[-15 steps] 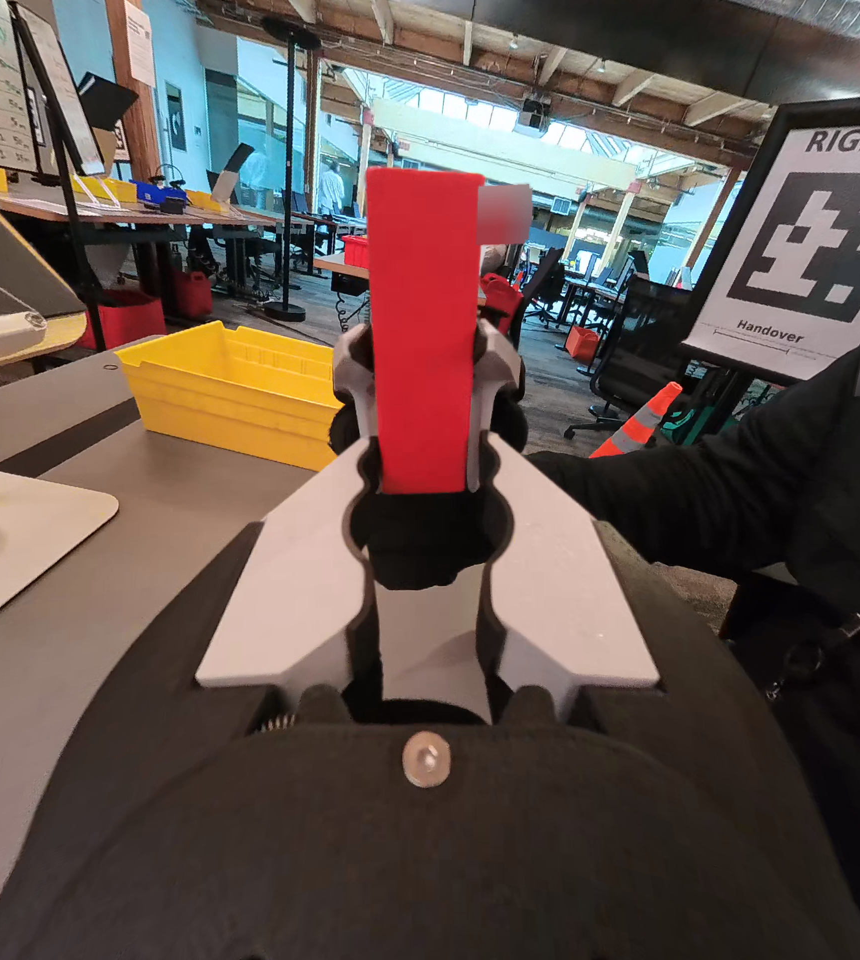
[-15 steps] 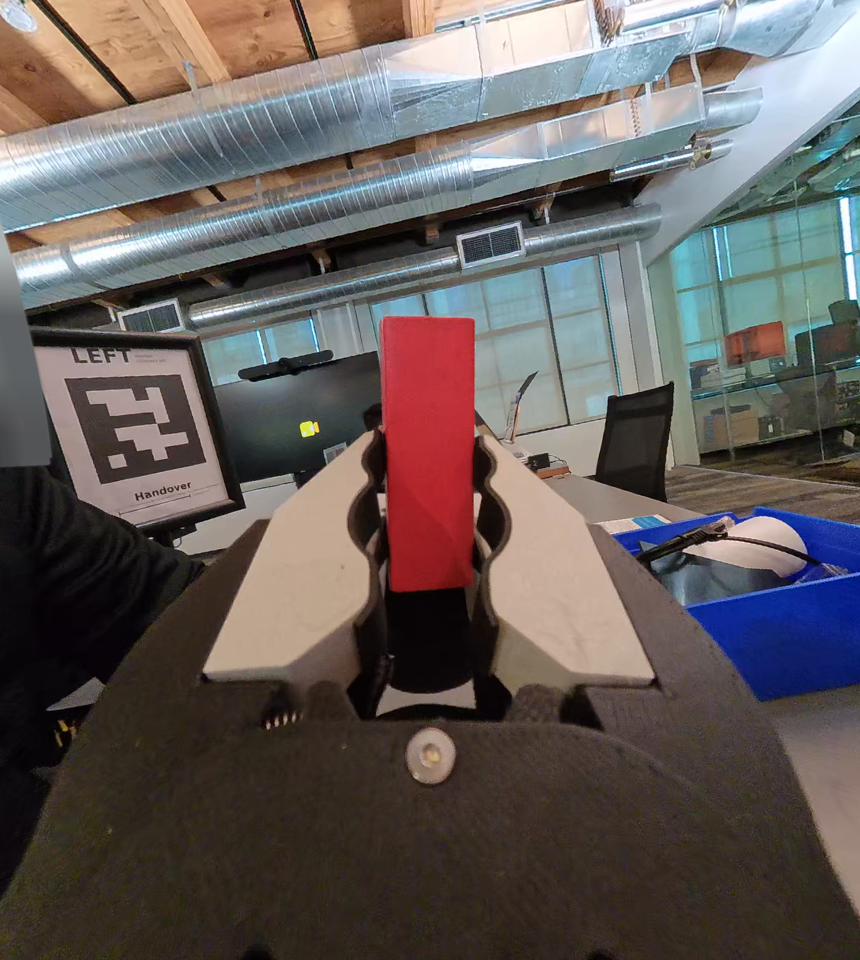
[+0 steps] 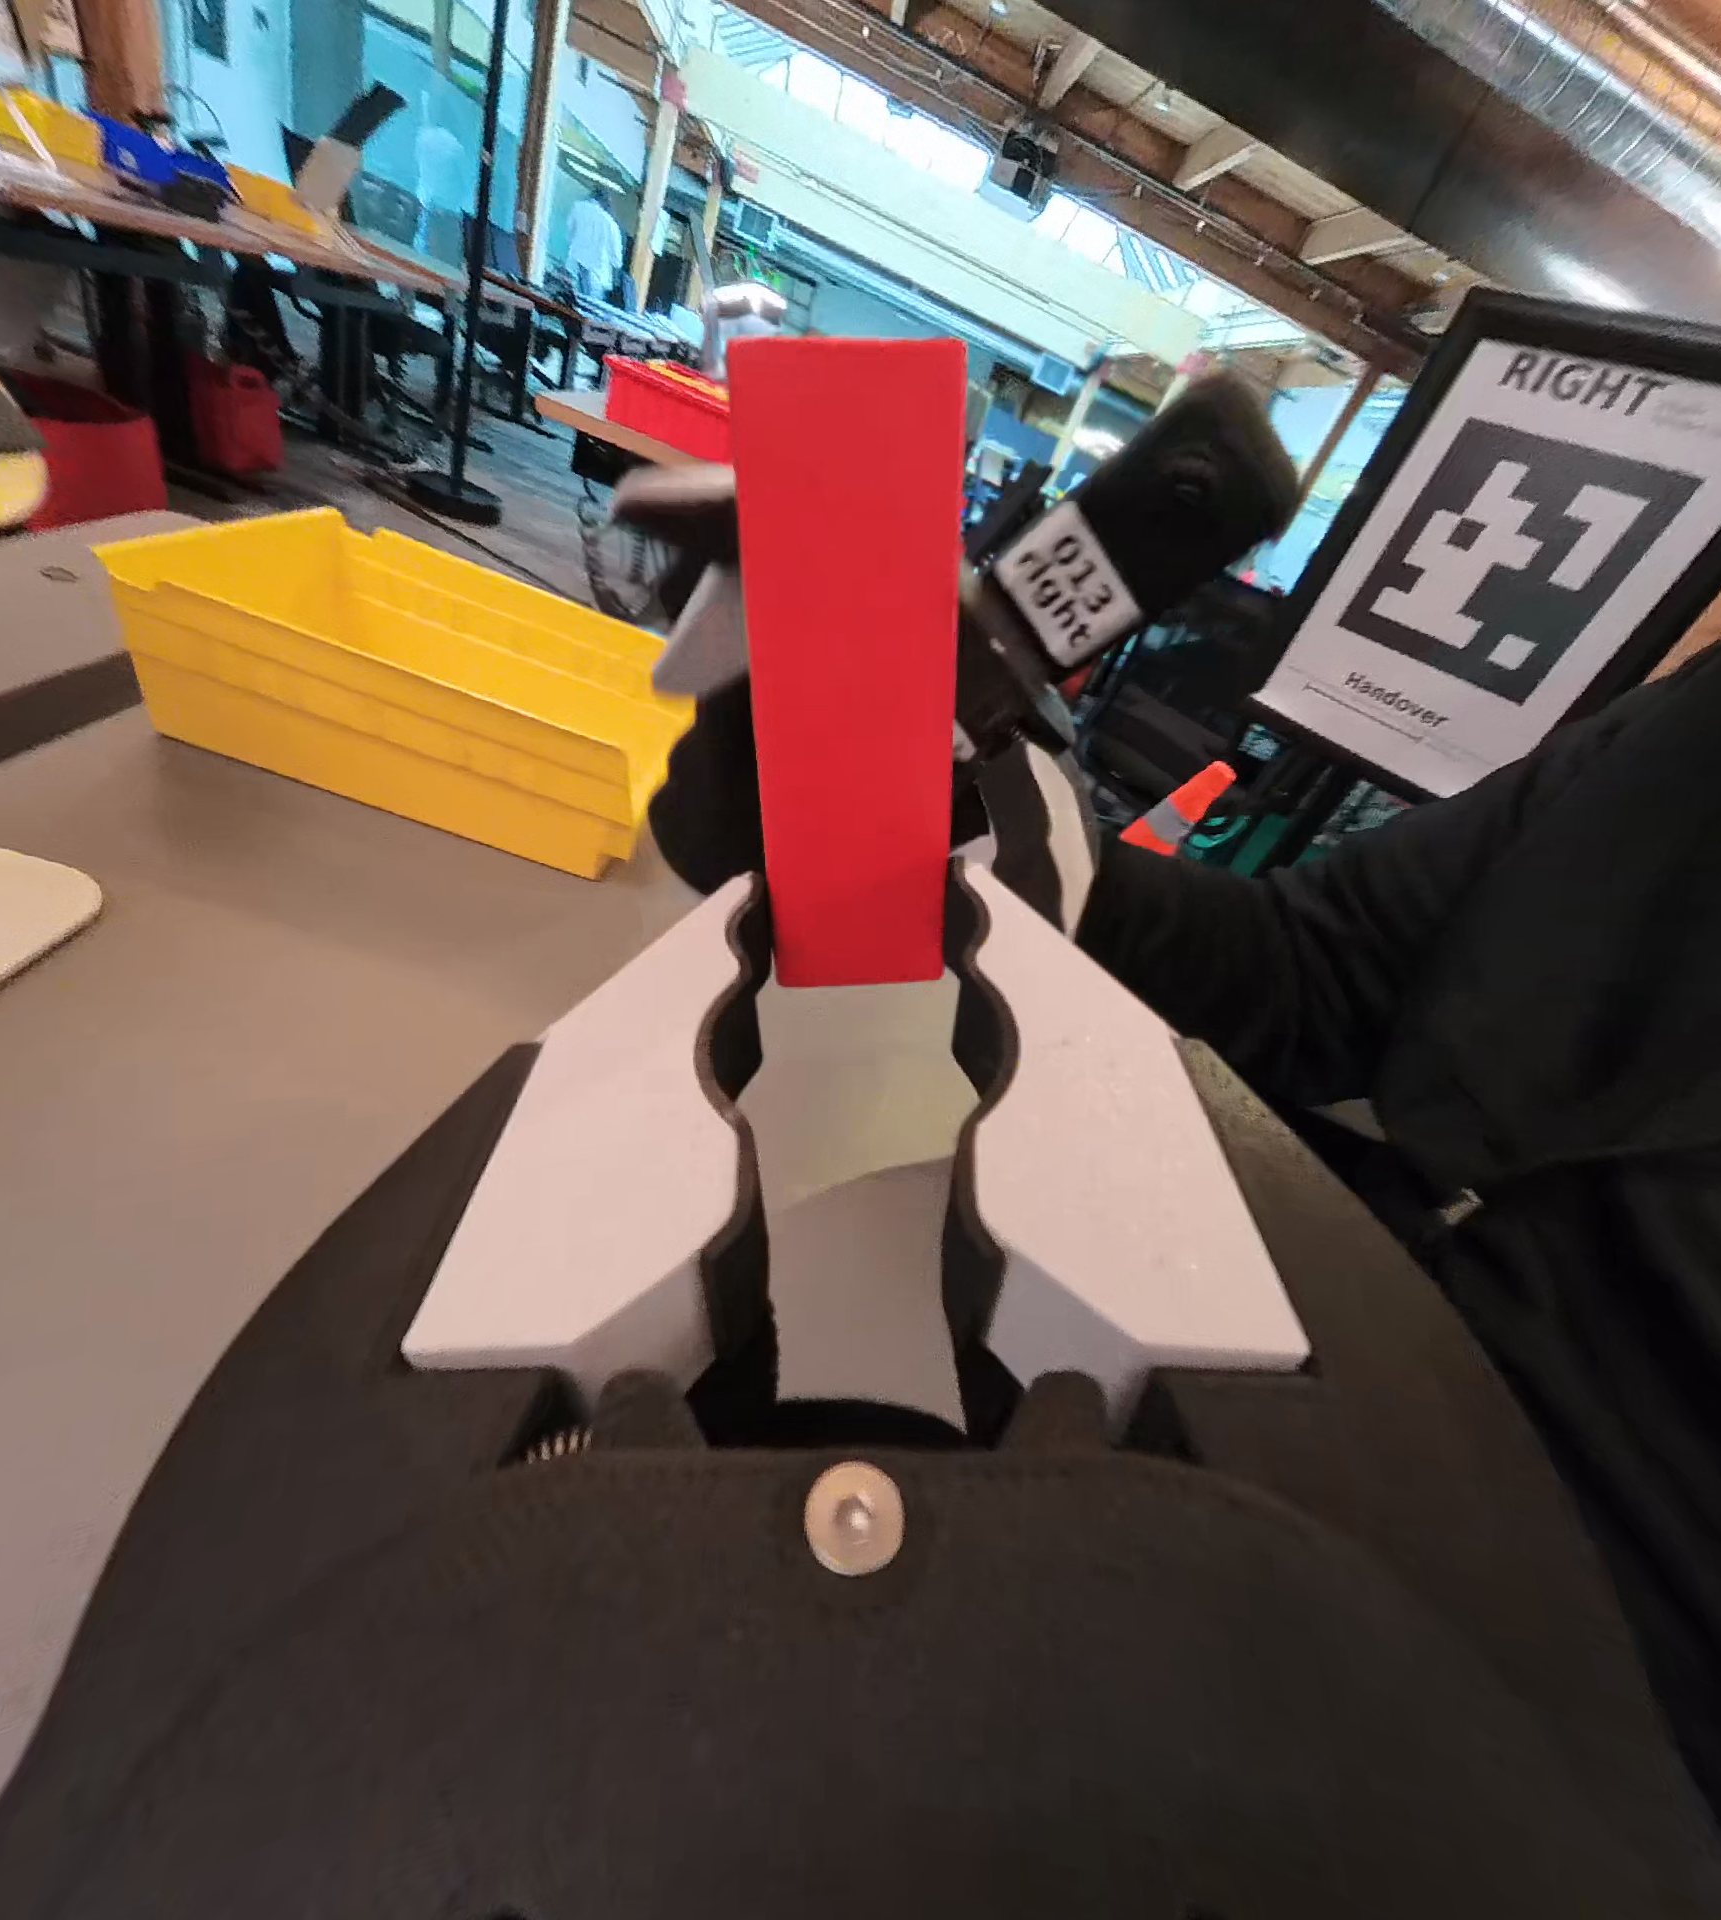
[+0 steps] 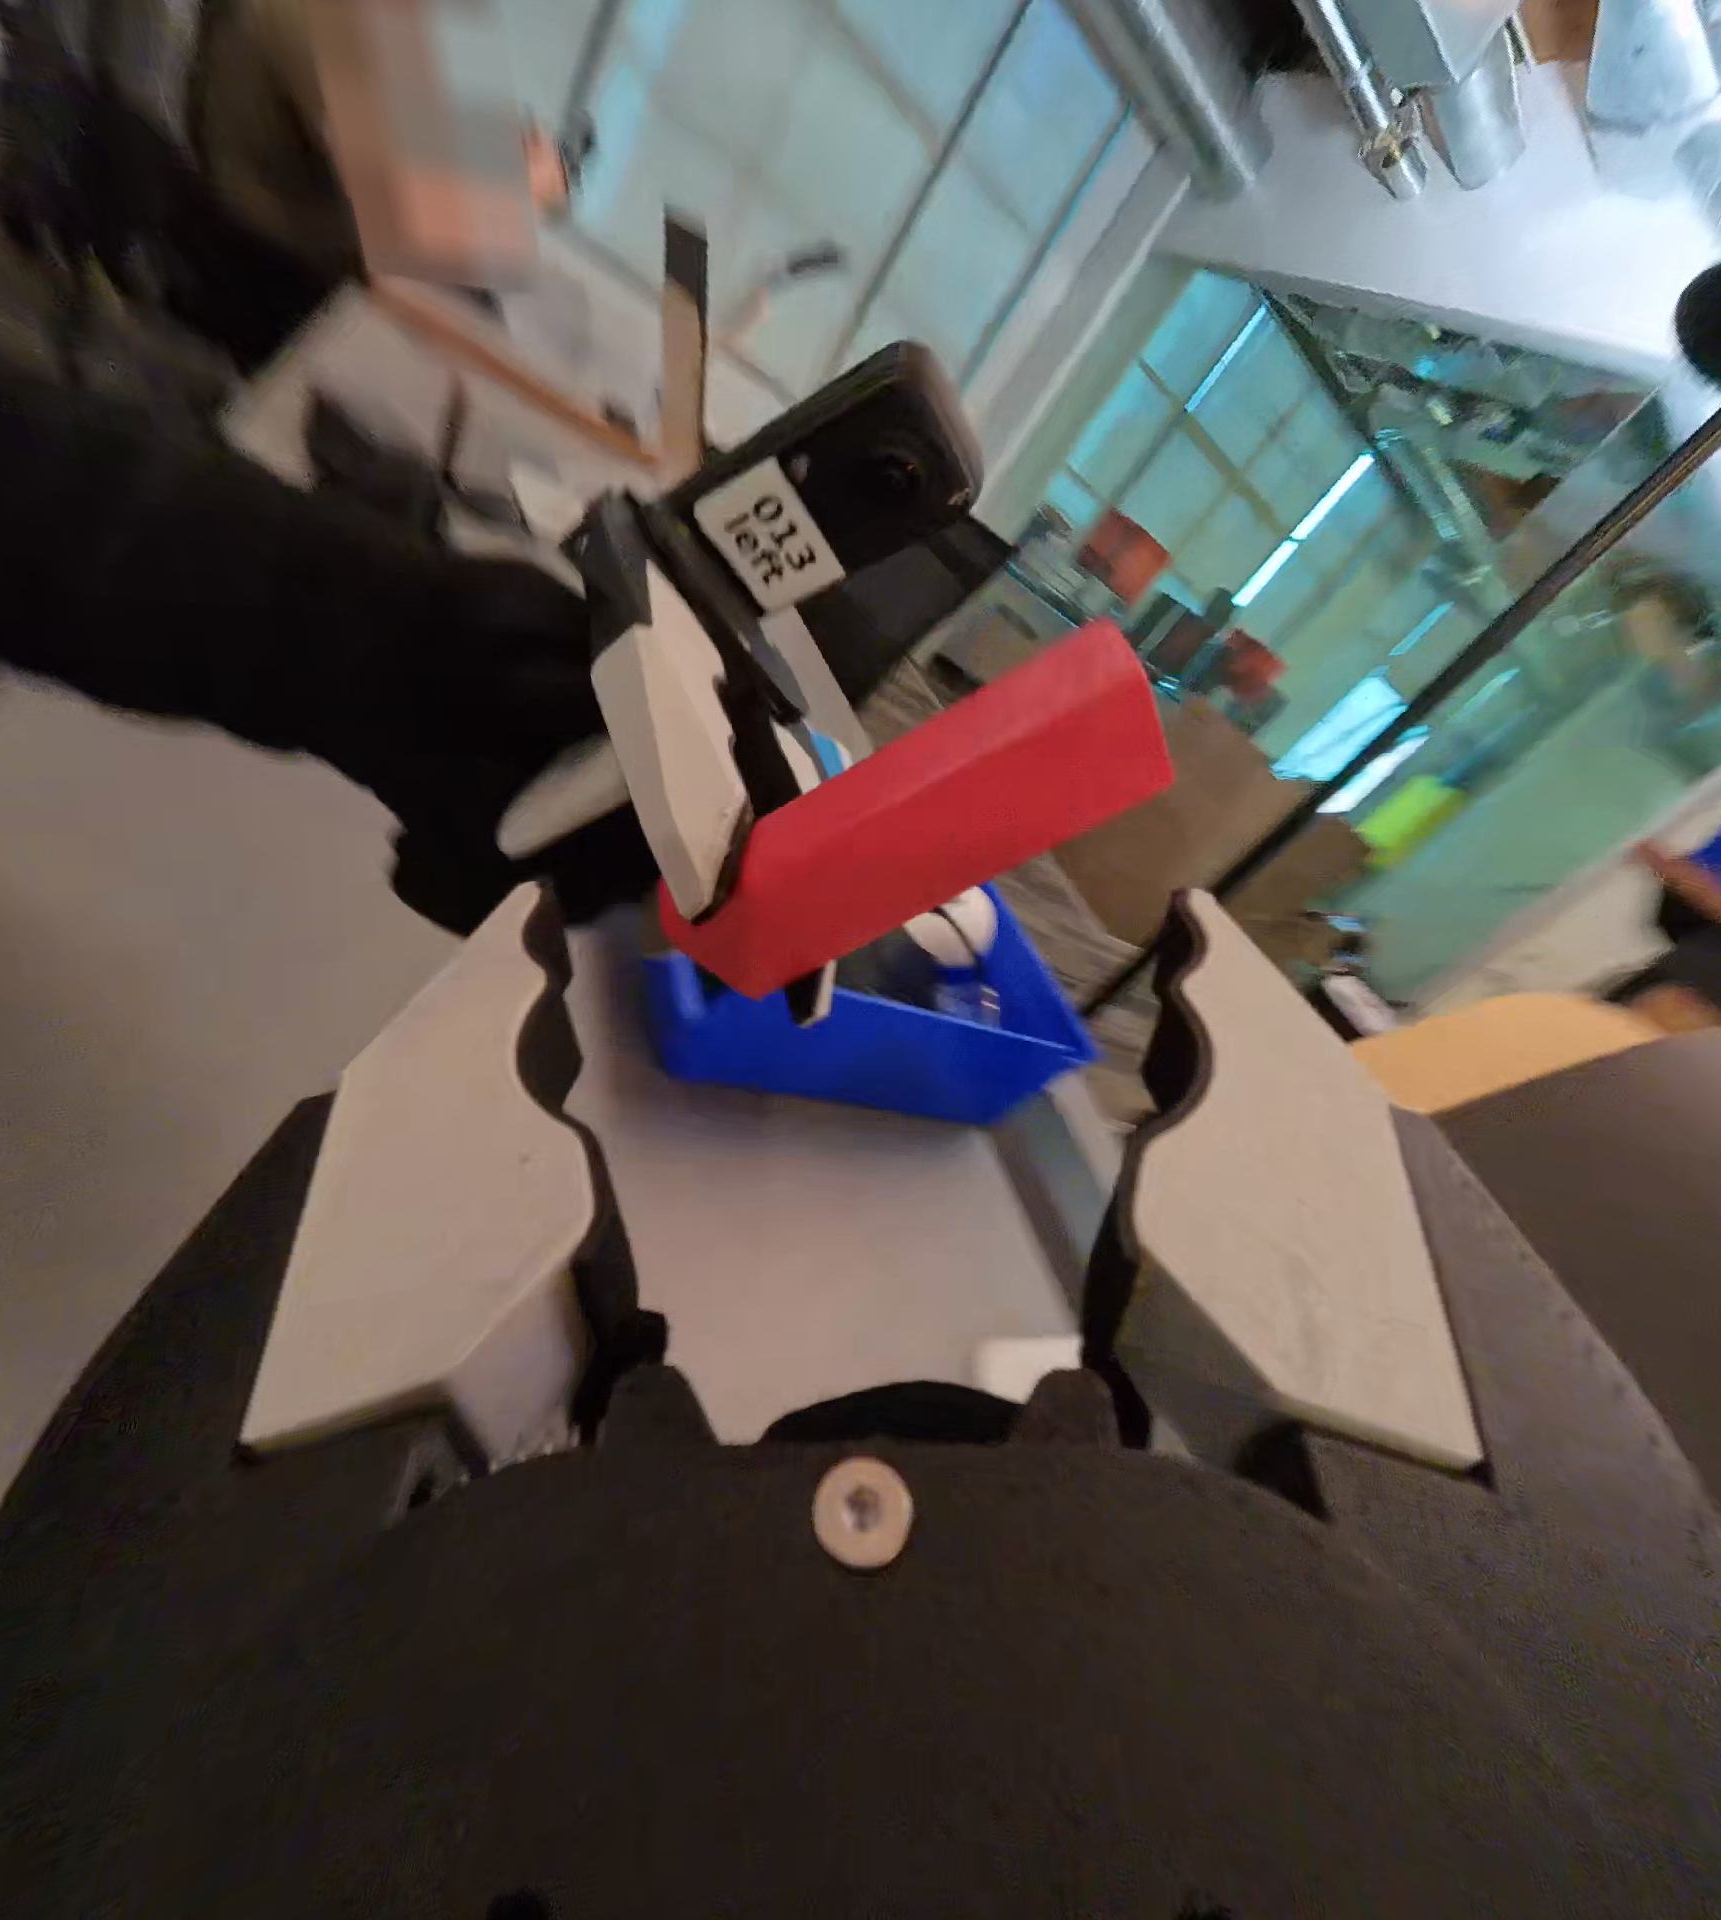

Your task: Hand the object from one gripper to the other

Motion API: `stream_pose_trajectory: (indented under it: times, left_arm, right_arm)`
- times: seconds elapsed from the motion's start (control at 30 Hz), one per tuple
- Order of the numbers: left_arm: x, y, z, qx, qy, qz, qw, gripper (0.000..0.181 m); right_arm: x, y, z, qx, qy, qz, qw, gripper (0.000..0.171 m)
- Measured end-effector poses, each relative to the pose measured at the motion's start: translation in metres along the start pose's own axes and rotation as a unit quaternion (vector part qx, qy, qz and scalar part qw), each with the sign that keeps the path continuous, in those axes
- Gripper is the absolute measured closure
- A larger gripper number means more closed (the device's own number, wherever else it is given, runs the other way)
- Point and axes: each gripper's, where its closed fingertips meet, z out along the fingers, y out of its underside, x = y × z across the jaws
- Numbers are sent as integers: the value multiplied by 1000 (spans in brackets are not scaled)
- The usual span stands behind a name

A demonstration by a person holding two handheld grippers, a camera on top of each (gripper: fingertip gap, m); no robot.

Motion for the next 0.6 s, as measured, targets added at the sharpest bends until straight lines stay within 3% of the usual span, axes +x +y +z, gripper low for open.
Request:
stream_pose_trajectory:
  times: [0.1,0.17,0.37,0.6]
  left_arm:
    - [3,5,1,-7,29,-39,999,149]
    - [4,8,3,-13,39,-59,997,149]
    - [20,20,11,-39,81,-70,993,150]
    - [24,18,12,-29,98,-72,992,150]
  right_arm:
    - [2,-1,-1,-64,26,-144,987,46]
    - [1,2,1,-95,32,-189,977,45]
    - [-4,8,5,-110,31,-227,967,63]
    - [-1,4,4,-109,36,-223,968,63]
